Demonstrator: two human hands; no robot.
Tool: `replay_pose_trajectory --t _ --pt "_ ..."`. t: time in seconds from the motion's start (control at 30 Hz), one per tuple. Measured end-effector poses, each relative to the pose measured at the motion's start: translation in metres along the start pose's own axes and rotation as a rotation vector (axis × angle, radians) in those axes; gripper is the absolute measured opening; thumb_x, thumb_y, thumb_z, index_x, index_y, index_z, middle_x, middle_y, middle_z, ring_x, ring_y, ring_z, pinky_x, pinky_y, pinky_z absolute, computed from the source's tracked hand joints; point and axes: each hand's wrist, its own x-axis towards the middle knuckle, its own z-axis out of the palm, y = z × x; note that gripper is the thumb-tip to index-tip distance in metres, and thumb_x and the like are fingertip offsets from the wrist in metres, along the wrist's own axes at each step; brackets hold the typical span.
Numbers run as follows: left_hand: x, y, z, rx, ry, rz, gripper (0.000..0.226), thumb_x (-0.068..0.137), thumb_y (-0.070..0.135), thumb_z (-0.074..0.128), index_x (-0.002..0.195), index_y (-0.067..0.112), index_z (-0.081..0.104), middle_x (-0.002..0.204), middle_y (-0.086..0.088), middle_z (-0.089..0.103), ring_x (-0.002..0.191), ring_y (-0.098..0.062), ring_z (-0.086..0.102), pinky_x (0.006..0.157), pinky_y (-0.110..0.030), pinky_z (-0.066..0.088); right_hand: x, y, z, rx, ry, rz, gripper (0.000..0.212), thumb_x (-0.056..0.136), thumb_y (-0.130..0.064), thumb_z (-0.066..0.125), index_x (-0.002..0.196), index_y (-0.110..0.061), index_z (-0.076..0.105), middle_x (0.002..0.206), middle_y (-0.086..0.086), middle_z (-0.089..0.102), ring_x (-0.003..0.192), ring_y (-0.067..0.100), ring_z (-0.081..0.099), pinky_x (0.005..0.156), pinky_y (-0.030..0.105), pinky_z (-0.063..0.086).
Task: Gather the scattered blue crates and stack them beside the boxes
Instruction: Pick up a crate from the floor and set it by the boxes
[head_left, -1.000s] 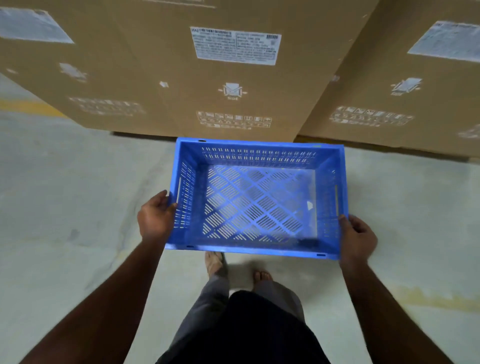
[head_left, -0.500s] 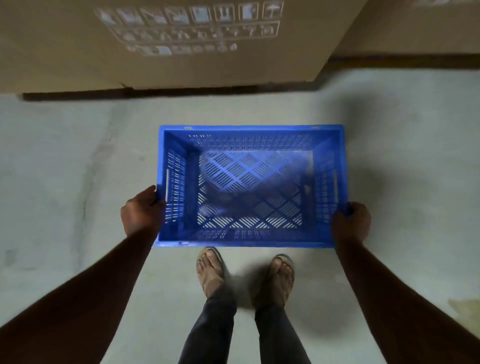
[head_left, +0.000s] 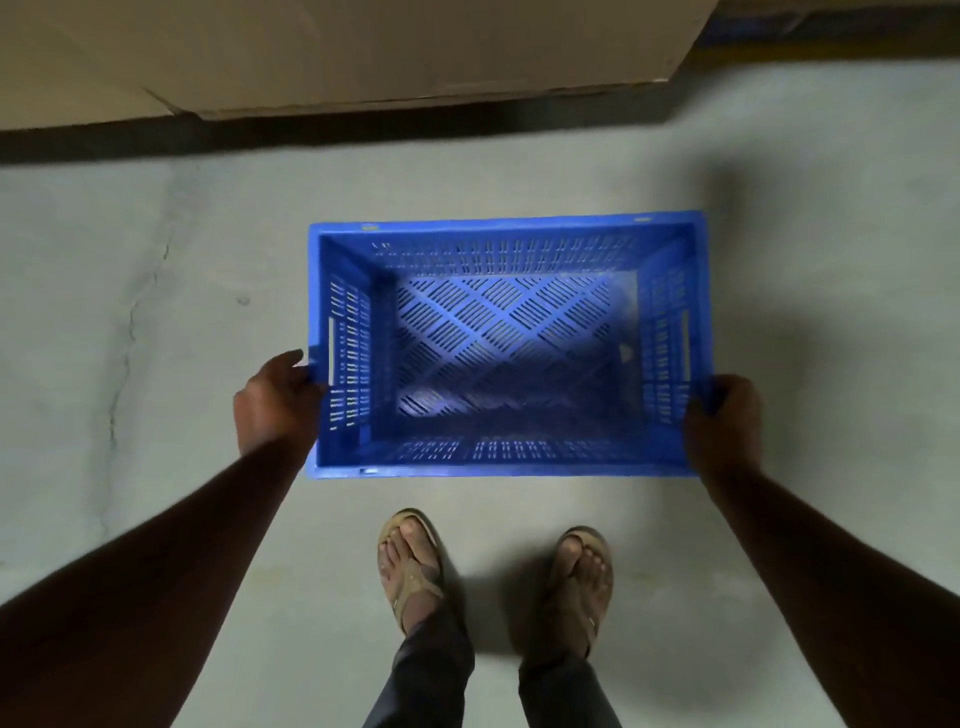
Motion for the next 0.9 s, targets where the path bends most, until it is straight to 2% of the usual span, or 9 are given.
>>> replay_pose_trajectory --t 0.07,0.13,0.2,0.3,0.37,0.47,0.63,0.77,0.9 --pt "-0.012 -0.006 0.005 0.016 -0.138 0.047 0.066 0.079 0.020 0.083 0.139 0.012 0.056 0.129 -0.012 0.068 0.117 -0.033 0.064 0.100 -0.040 0.048 -0.013 0.005 -0.003 -0.106 -0.058 -0.026 0.045 0.080 -0.007 0.066 0.123 0.001 0.059 0.116 0.028 0.061 0.109 0.047 0.057 0.092 0.050 0.046" --pt "-0.030 -0.014 0.009 0.154 -0.301 0.171 0.097 0.072 0.024 0.090 0.152 0.005 0.037 0.155 -0.014 0.043 0.137 -0.034 0.048 0.110 -0.041 0.041 -0.036 0.014 -0.002 -0.229 -0.112 -0.114 0.071 0.077 -0.010 0.070 0.143 -0.006 0.045 0.134 0.025 0.053 0.120 0.046 0.050 0.099 0.051 0.044" --pt "-0.043 -0.028 0.016 0.406 -0.367 0.378 0.130 0.058 0.035 0.096 0.156 -0.005 0.019 0.165 -0.023 0.013 0.151 -0.040 0.023 0.119 -0.048 0.032 -0.061 0.026 0.001 -0.353 -0.164 -0.222 0.094 0.078 -0.029 0.077 0.157 -0.015 0.028 0.157 0.022 0.034 0.137 0.045 0.038 0.103 0.054 0.044" --pt "-0.053 -0.041 0.027 0.664 -0.418 0.481 0.152 0.039 0.050 0.097 0.150 -0.017 0.018 0.158 -0.041 0.009 0.147 -0.054 0.018 0.114 -0.058 0.035 -0.086 0.043 0.007 -0.508 -0.262 -0.314 0.111 0.073 -0.066 0.076 0.160 -0.021 0.024 0.169 0.020 -0.002 0.154 0.042 0.006 0.105 0.061 0.042" --pt "-0.057 -0.037 0.029 0.690 -0.411 0.467 0.145 0.047 0.038 0.098 0.152 -0.016 0.012 0.159 -0.039 0.002 0.148 -0.052 0.015 0.110 -0.055 0.042 -0.090 0.045 0.010 -0.488 -0.290 -0.307 0.114 0.071 -0.070 0.075 0.161 -0.021 0.024 0.169 0.017 -0.012 0.155 0.039 -0.006 0.109 0.061 0.038" --pt "-0.053 -0.034 0.030 0.680 -0.395 0.465 0.125 0.068 0.021 0.091 0.155 -0.010 0.006 0.162 -0.034 -0.006 0.152 -0.047 0.008 0.111 -0.051 0.042 -0.081 0.037 0.013 -0.362 -0.241 -0.235 0.118 0.073 -0.059 0.081 0.162 -0.018 0.015 0.168 0.020 -0.011 0.156 0.037 -0.008 0.117 0.057 0.028" --pt "-0.054 -0.032 0.024 0.713 -0.412 0.462 0.123 0.075 0.026 0.087 0.156 -0.006 0.000 0.164 -0.028 -0.009 0.153 -0.042 0.009 0.115 -0.045 0.036 -0.080 0.037 0.018 -0.344 -0.239 -0.187 0.125 0.075 -0.055 0.081 0.163 -0.016 0.001 0.168 0.019 -0.016 0.156 0.034 -0.012 0.121 0.050 0.018" --pt "-0.041 -0.019 0.021 0.701 -0.412 0.426 0.125 0.076 0.031 0.085 0.158 -0.001 -0.004 0.165 -0.024 -0.015 0.155 -0.037 0.004 0.119 -0.041 0.030 -0.064 0.028 0.018 -0.317 -0.195 -0.247 0.118 0.075 -0.056 0.081 0.161 -0.007 0.016 0.167 0.022 -0.010 0.156 0.037 -0.008 0.123 0.048 0.015" --pt "-0.037 -0.008 0.018 0.724 -0.424 0.398 0.130 0.074 0.033 0.087 0.157 0.000 -0.008 0.165 -0.022 -0.016 0.155 -0.036 0.006 0.118 -0.041 0.033 -0.053 0.024 0.018 -0.351 -0.186 -0.254 0.099 0.073 -0.058 0.082 0.148 -0.006 0.044 0.168 0.022 -0.006 0.156 0.036 0.000 0.123 0.042 0.018"
